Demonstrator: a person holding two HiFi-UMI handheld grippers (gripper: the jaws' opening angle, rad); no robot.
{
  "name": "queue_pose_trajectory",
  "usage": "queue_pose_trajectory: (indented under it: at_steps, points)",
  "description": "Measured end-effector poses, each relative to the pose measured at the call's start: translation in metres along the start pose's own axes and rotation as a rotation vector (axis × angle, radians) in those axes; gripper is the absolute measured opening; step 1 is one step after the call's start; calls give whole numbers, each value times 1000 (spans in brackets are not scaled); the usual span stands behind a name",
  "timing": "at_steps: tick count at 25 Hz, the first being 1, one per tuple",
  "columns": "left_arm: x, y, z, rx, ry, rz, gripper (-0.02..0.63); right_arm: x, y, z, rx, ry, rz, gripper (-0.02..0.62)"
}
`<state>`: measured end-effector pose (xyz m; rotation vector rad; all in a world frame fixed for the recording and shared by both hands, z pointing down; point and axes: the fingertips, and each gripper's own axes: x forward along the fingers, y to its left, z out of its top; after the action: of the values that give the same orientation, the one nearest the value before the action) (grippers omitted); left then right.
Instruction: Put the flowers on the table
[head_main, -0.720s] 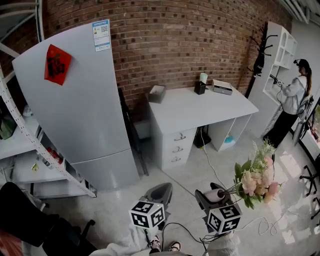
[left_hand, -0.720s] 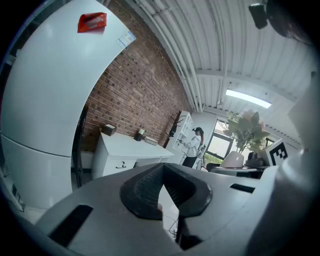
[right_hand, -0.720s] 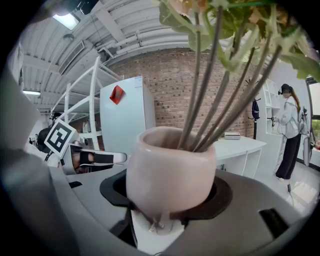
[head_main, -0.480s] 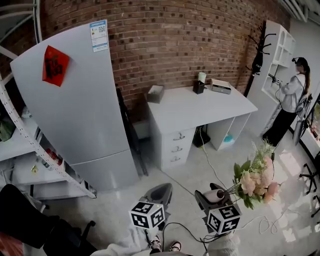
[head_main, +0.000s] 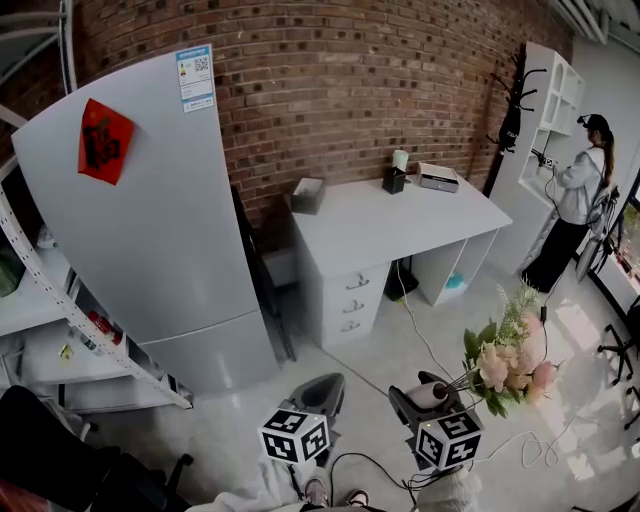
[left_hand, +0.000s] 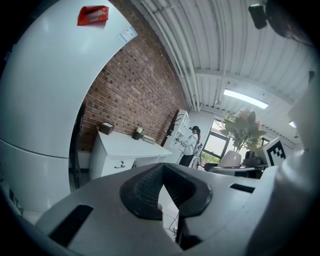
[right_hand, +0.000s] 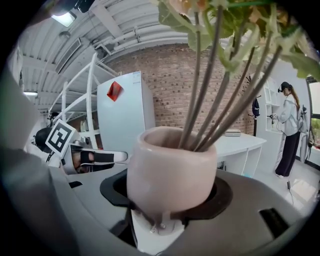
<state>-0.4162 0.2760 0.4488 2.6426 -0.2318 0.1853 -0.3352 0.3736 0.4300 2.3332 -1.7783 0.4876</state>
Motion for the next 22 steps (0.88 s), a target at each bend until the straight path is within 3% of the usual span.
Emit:
queue_pose_trajectory:
  at_steps: [10, 22]
  points:
    - [14, 29, 5, 6, 35, -34, 6, 16, -9, -8, 39, 19, -75, 250]
    - [100, 37, 11, 0, 52, -52, 6, 55, -87, 0, 48, 41, -125, 250]
